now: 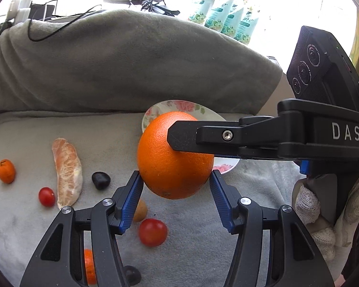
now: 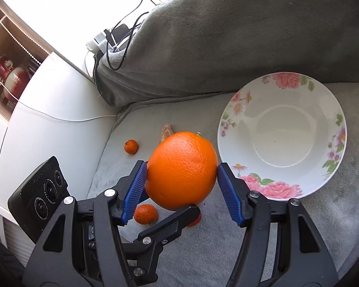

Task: Organize fruits
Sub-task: 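Lift the large orange with the right tool and carry it over the plate, then lower the orange onto the plate and open the right tool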

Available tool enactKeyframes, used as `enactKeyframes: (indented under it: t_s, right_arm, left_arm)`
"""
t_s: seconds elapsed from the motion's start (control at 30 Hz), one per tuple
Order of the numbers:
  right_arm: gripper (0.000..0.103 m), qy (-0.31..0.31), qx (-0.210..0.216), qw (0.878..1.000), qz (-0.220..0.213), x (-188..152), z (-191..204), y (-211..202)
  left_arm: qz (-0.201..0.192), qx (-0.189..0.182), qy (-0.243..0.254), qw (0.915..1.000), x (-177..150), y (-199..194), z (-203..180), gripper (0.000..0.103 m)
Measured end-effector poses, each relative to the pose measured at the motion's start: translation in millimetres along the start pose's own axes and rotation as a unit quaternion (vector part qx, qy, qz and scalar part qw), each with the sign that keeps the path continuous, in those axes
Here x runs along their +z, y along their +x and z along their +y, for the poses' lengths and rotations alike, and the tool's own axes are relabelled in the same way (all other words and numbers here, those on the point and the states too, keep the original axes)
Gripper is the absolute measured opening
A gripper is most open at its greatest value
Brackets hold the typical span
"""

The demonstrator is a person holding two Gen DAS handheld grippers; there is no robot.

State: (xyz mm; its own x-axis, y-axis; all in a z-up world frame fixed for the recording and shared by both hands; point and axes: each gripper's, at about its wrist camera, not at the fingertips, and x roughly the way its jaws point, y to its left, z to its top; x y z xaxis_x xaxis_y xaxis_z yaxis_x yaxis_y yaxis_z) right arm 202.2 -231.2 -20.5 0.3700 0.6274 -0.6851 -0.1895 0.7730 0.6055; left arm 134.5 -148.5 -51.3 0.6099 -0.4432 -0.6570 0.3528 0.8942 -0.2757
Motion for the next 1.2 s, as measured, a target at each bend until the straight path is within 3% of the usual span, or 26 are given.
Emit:
enactKeyframes:
  t_s: [0.47,0.77,1.1,1.2]
  right_arm:
    - [0.064,0.042,-0.013,0.999,-0.009,-3.5,-36.8,-16.3]
    - [0.064,0.052,-0.046,0.997,-0.044,1.5,-46.7,-26.8]
    - [0.065,0.021,-0.091,0.993,-0.07,0.2,-39.9,-36.0]
    - [0.069,0.012,-0.098,0.992,-0.074,-1.0,-38.3,-36.9]
  left_arm:
    - [0.023,-0.006,0.021,0.9995,7.4,29.3,-27.7,0.057]
    - [0.011,0.0,0.034,0.9994,10.3,16.8,-28.9,0.055]
    - [0.014,0.01,0.026,0.9995,1.6,8.2,-14.9,0.055]
    - [0.013,0.015,0.029,0.9994,0.8,6.4,-14.0,0.055]
